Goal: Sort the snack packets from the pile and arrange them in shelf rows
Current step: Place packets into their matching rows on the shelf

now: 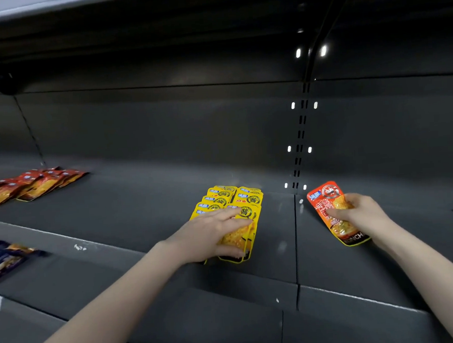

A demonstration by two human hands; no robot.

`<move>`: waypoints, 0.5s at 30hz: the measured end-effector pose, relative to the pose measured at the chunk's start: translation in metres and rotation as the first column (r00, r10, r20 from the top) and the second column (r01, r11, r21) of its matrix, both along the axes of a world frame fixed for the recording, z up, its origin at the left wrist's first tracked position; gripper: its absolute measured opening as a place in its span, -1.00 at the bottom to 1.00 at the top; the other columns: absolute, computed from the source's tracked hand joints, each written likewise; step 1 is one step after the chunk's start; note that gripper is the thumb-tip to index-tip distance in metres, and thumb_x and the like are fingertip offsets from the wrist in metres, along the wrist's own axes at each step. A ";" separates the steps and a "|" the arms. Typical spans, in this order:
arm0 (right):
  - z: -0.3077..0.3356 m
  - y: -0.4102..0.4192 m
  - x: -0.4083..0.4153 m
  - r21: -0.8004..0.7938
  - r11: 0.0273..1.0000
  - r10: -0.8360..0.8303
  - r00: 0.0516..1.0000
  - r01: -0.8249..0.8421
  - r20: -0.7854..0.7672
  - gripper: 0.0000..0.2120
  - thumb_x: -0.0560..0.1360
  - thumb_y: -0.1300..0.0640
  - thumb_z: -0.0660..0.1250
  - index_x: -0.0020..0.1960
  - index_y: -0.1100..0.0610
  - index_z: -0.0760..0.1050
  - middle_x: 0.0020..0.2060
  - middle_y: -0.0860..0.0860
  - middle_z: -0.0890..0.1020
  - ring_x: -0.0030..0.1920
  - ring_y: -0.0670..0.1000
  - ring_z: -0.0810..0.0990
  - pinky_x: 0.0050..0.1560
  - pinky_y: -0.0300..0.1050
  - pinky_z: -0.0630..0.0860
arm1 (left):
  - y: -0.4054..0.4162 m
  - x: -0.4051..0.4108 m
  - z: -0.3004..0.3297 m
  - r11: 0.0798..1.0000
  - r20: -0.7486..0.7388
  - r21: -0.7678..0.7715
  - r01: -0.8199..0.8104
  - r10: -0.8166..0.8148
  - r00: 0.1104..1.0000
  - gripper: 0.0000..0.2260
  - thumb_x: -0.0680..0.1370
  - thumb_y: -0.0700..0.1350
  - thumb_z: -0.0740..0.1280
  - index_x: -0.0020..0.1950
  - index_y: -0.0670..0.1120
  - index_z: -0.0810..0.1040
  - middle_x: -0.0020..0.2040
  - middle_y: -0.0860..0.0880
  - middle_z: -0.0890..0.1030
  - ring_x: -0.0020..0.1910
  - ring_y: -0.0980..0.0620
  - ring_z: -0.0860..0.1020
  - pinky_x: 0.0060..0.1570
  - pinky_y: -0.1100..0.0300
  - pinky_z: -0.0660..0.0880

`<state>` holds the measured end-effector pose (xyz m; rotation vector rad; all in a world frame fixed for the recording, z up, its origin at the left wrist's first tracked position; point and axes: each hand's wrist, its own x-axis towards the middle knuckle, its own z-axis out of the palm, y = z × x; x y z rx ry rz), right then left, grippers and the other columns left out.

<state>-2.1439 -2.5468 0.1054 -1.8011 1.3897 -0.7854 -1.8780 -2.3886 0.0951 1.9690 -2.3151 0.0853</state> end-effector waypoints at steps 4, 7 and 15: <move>-0.001 0.001 0.000 -0.005 1.000 0.003 1.000 -0.003 -0.019 -0.60 0.44 0.14 0.44 0.23 0.22 0.47 -0.02 0.11 0.61 -0.05 0.12 0.59 0.07 -0.03 0.47 | 0.005 -0.004 -0.005 0.999 -0.025 -0.026 -0.035 0.034 0.999 -0.42 0.51 0.22 0.28 0.49 0.16 0.21 0.54 0.07 0.13 0.50 0.09 0.15 0.37 0.23 0.15; -0.002 0.003 0.001 -0.002 1.000 0.014 0.999 -0.015 -0.028 -0.59 0.44 0.13 0.44 0.24 0.22 0.47 0.01 0.12 0.62 -0.01 0.13 0.60 0.10 0.01 0.49 | 0.007 -0.005 -0.008 0.999 -0.055 -0.025 -0.037 0.036 0.998 -0.41 0.50 0.23 0.29 0.49 0.16 0.22 0.54 0.06 0.15 0.50 0.09 0.15 0.40 0.20 0.13; -0.003 0.001 0.005 -0.009 0.999 0.037 0.999 -0.037 -0.027 -0.68 0.44 0.13 0.44 0.15 0.18 0.50 -0.03 0.10 0.63 -0.03 0.13 0.61 0.09 0.03 0.50 | 0.013 -0.003 -0.009 0.999 -0.150 -0.039 -0.034 0.027 0.988 -0.47 0.49 0.29 0.25 0.44 0.20 0.31 0.49 0.09 0.25 0.46 0.11 0.22 0.39 0.24 0.13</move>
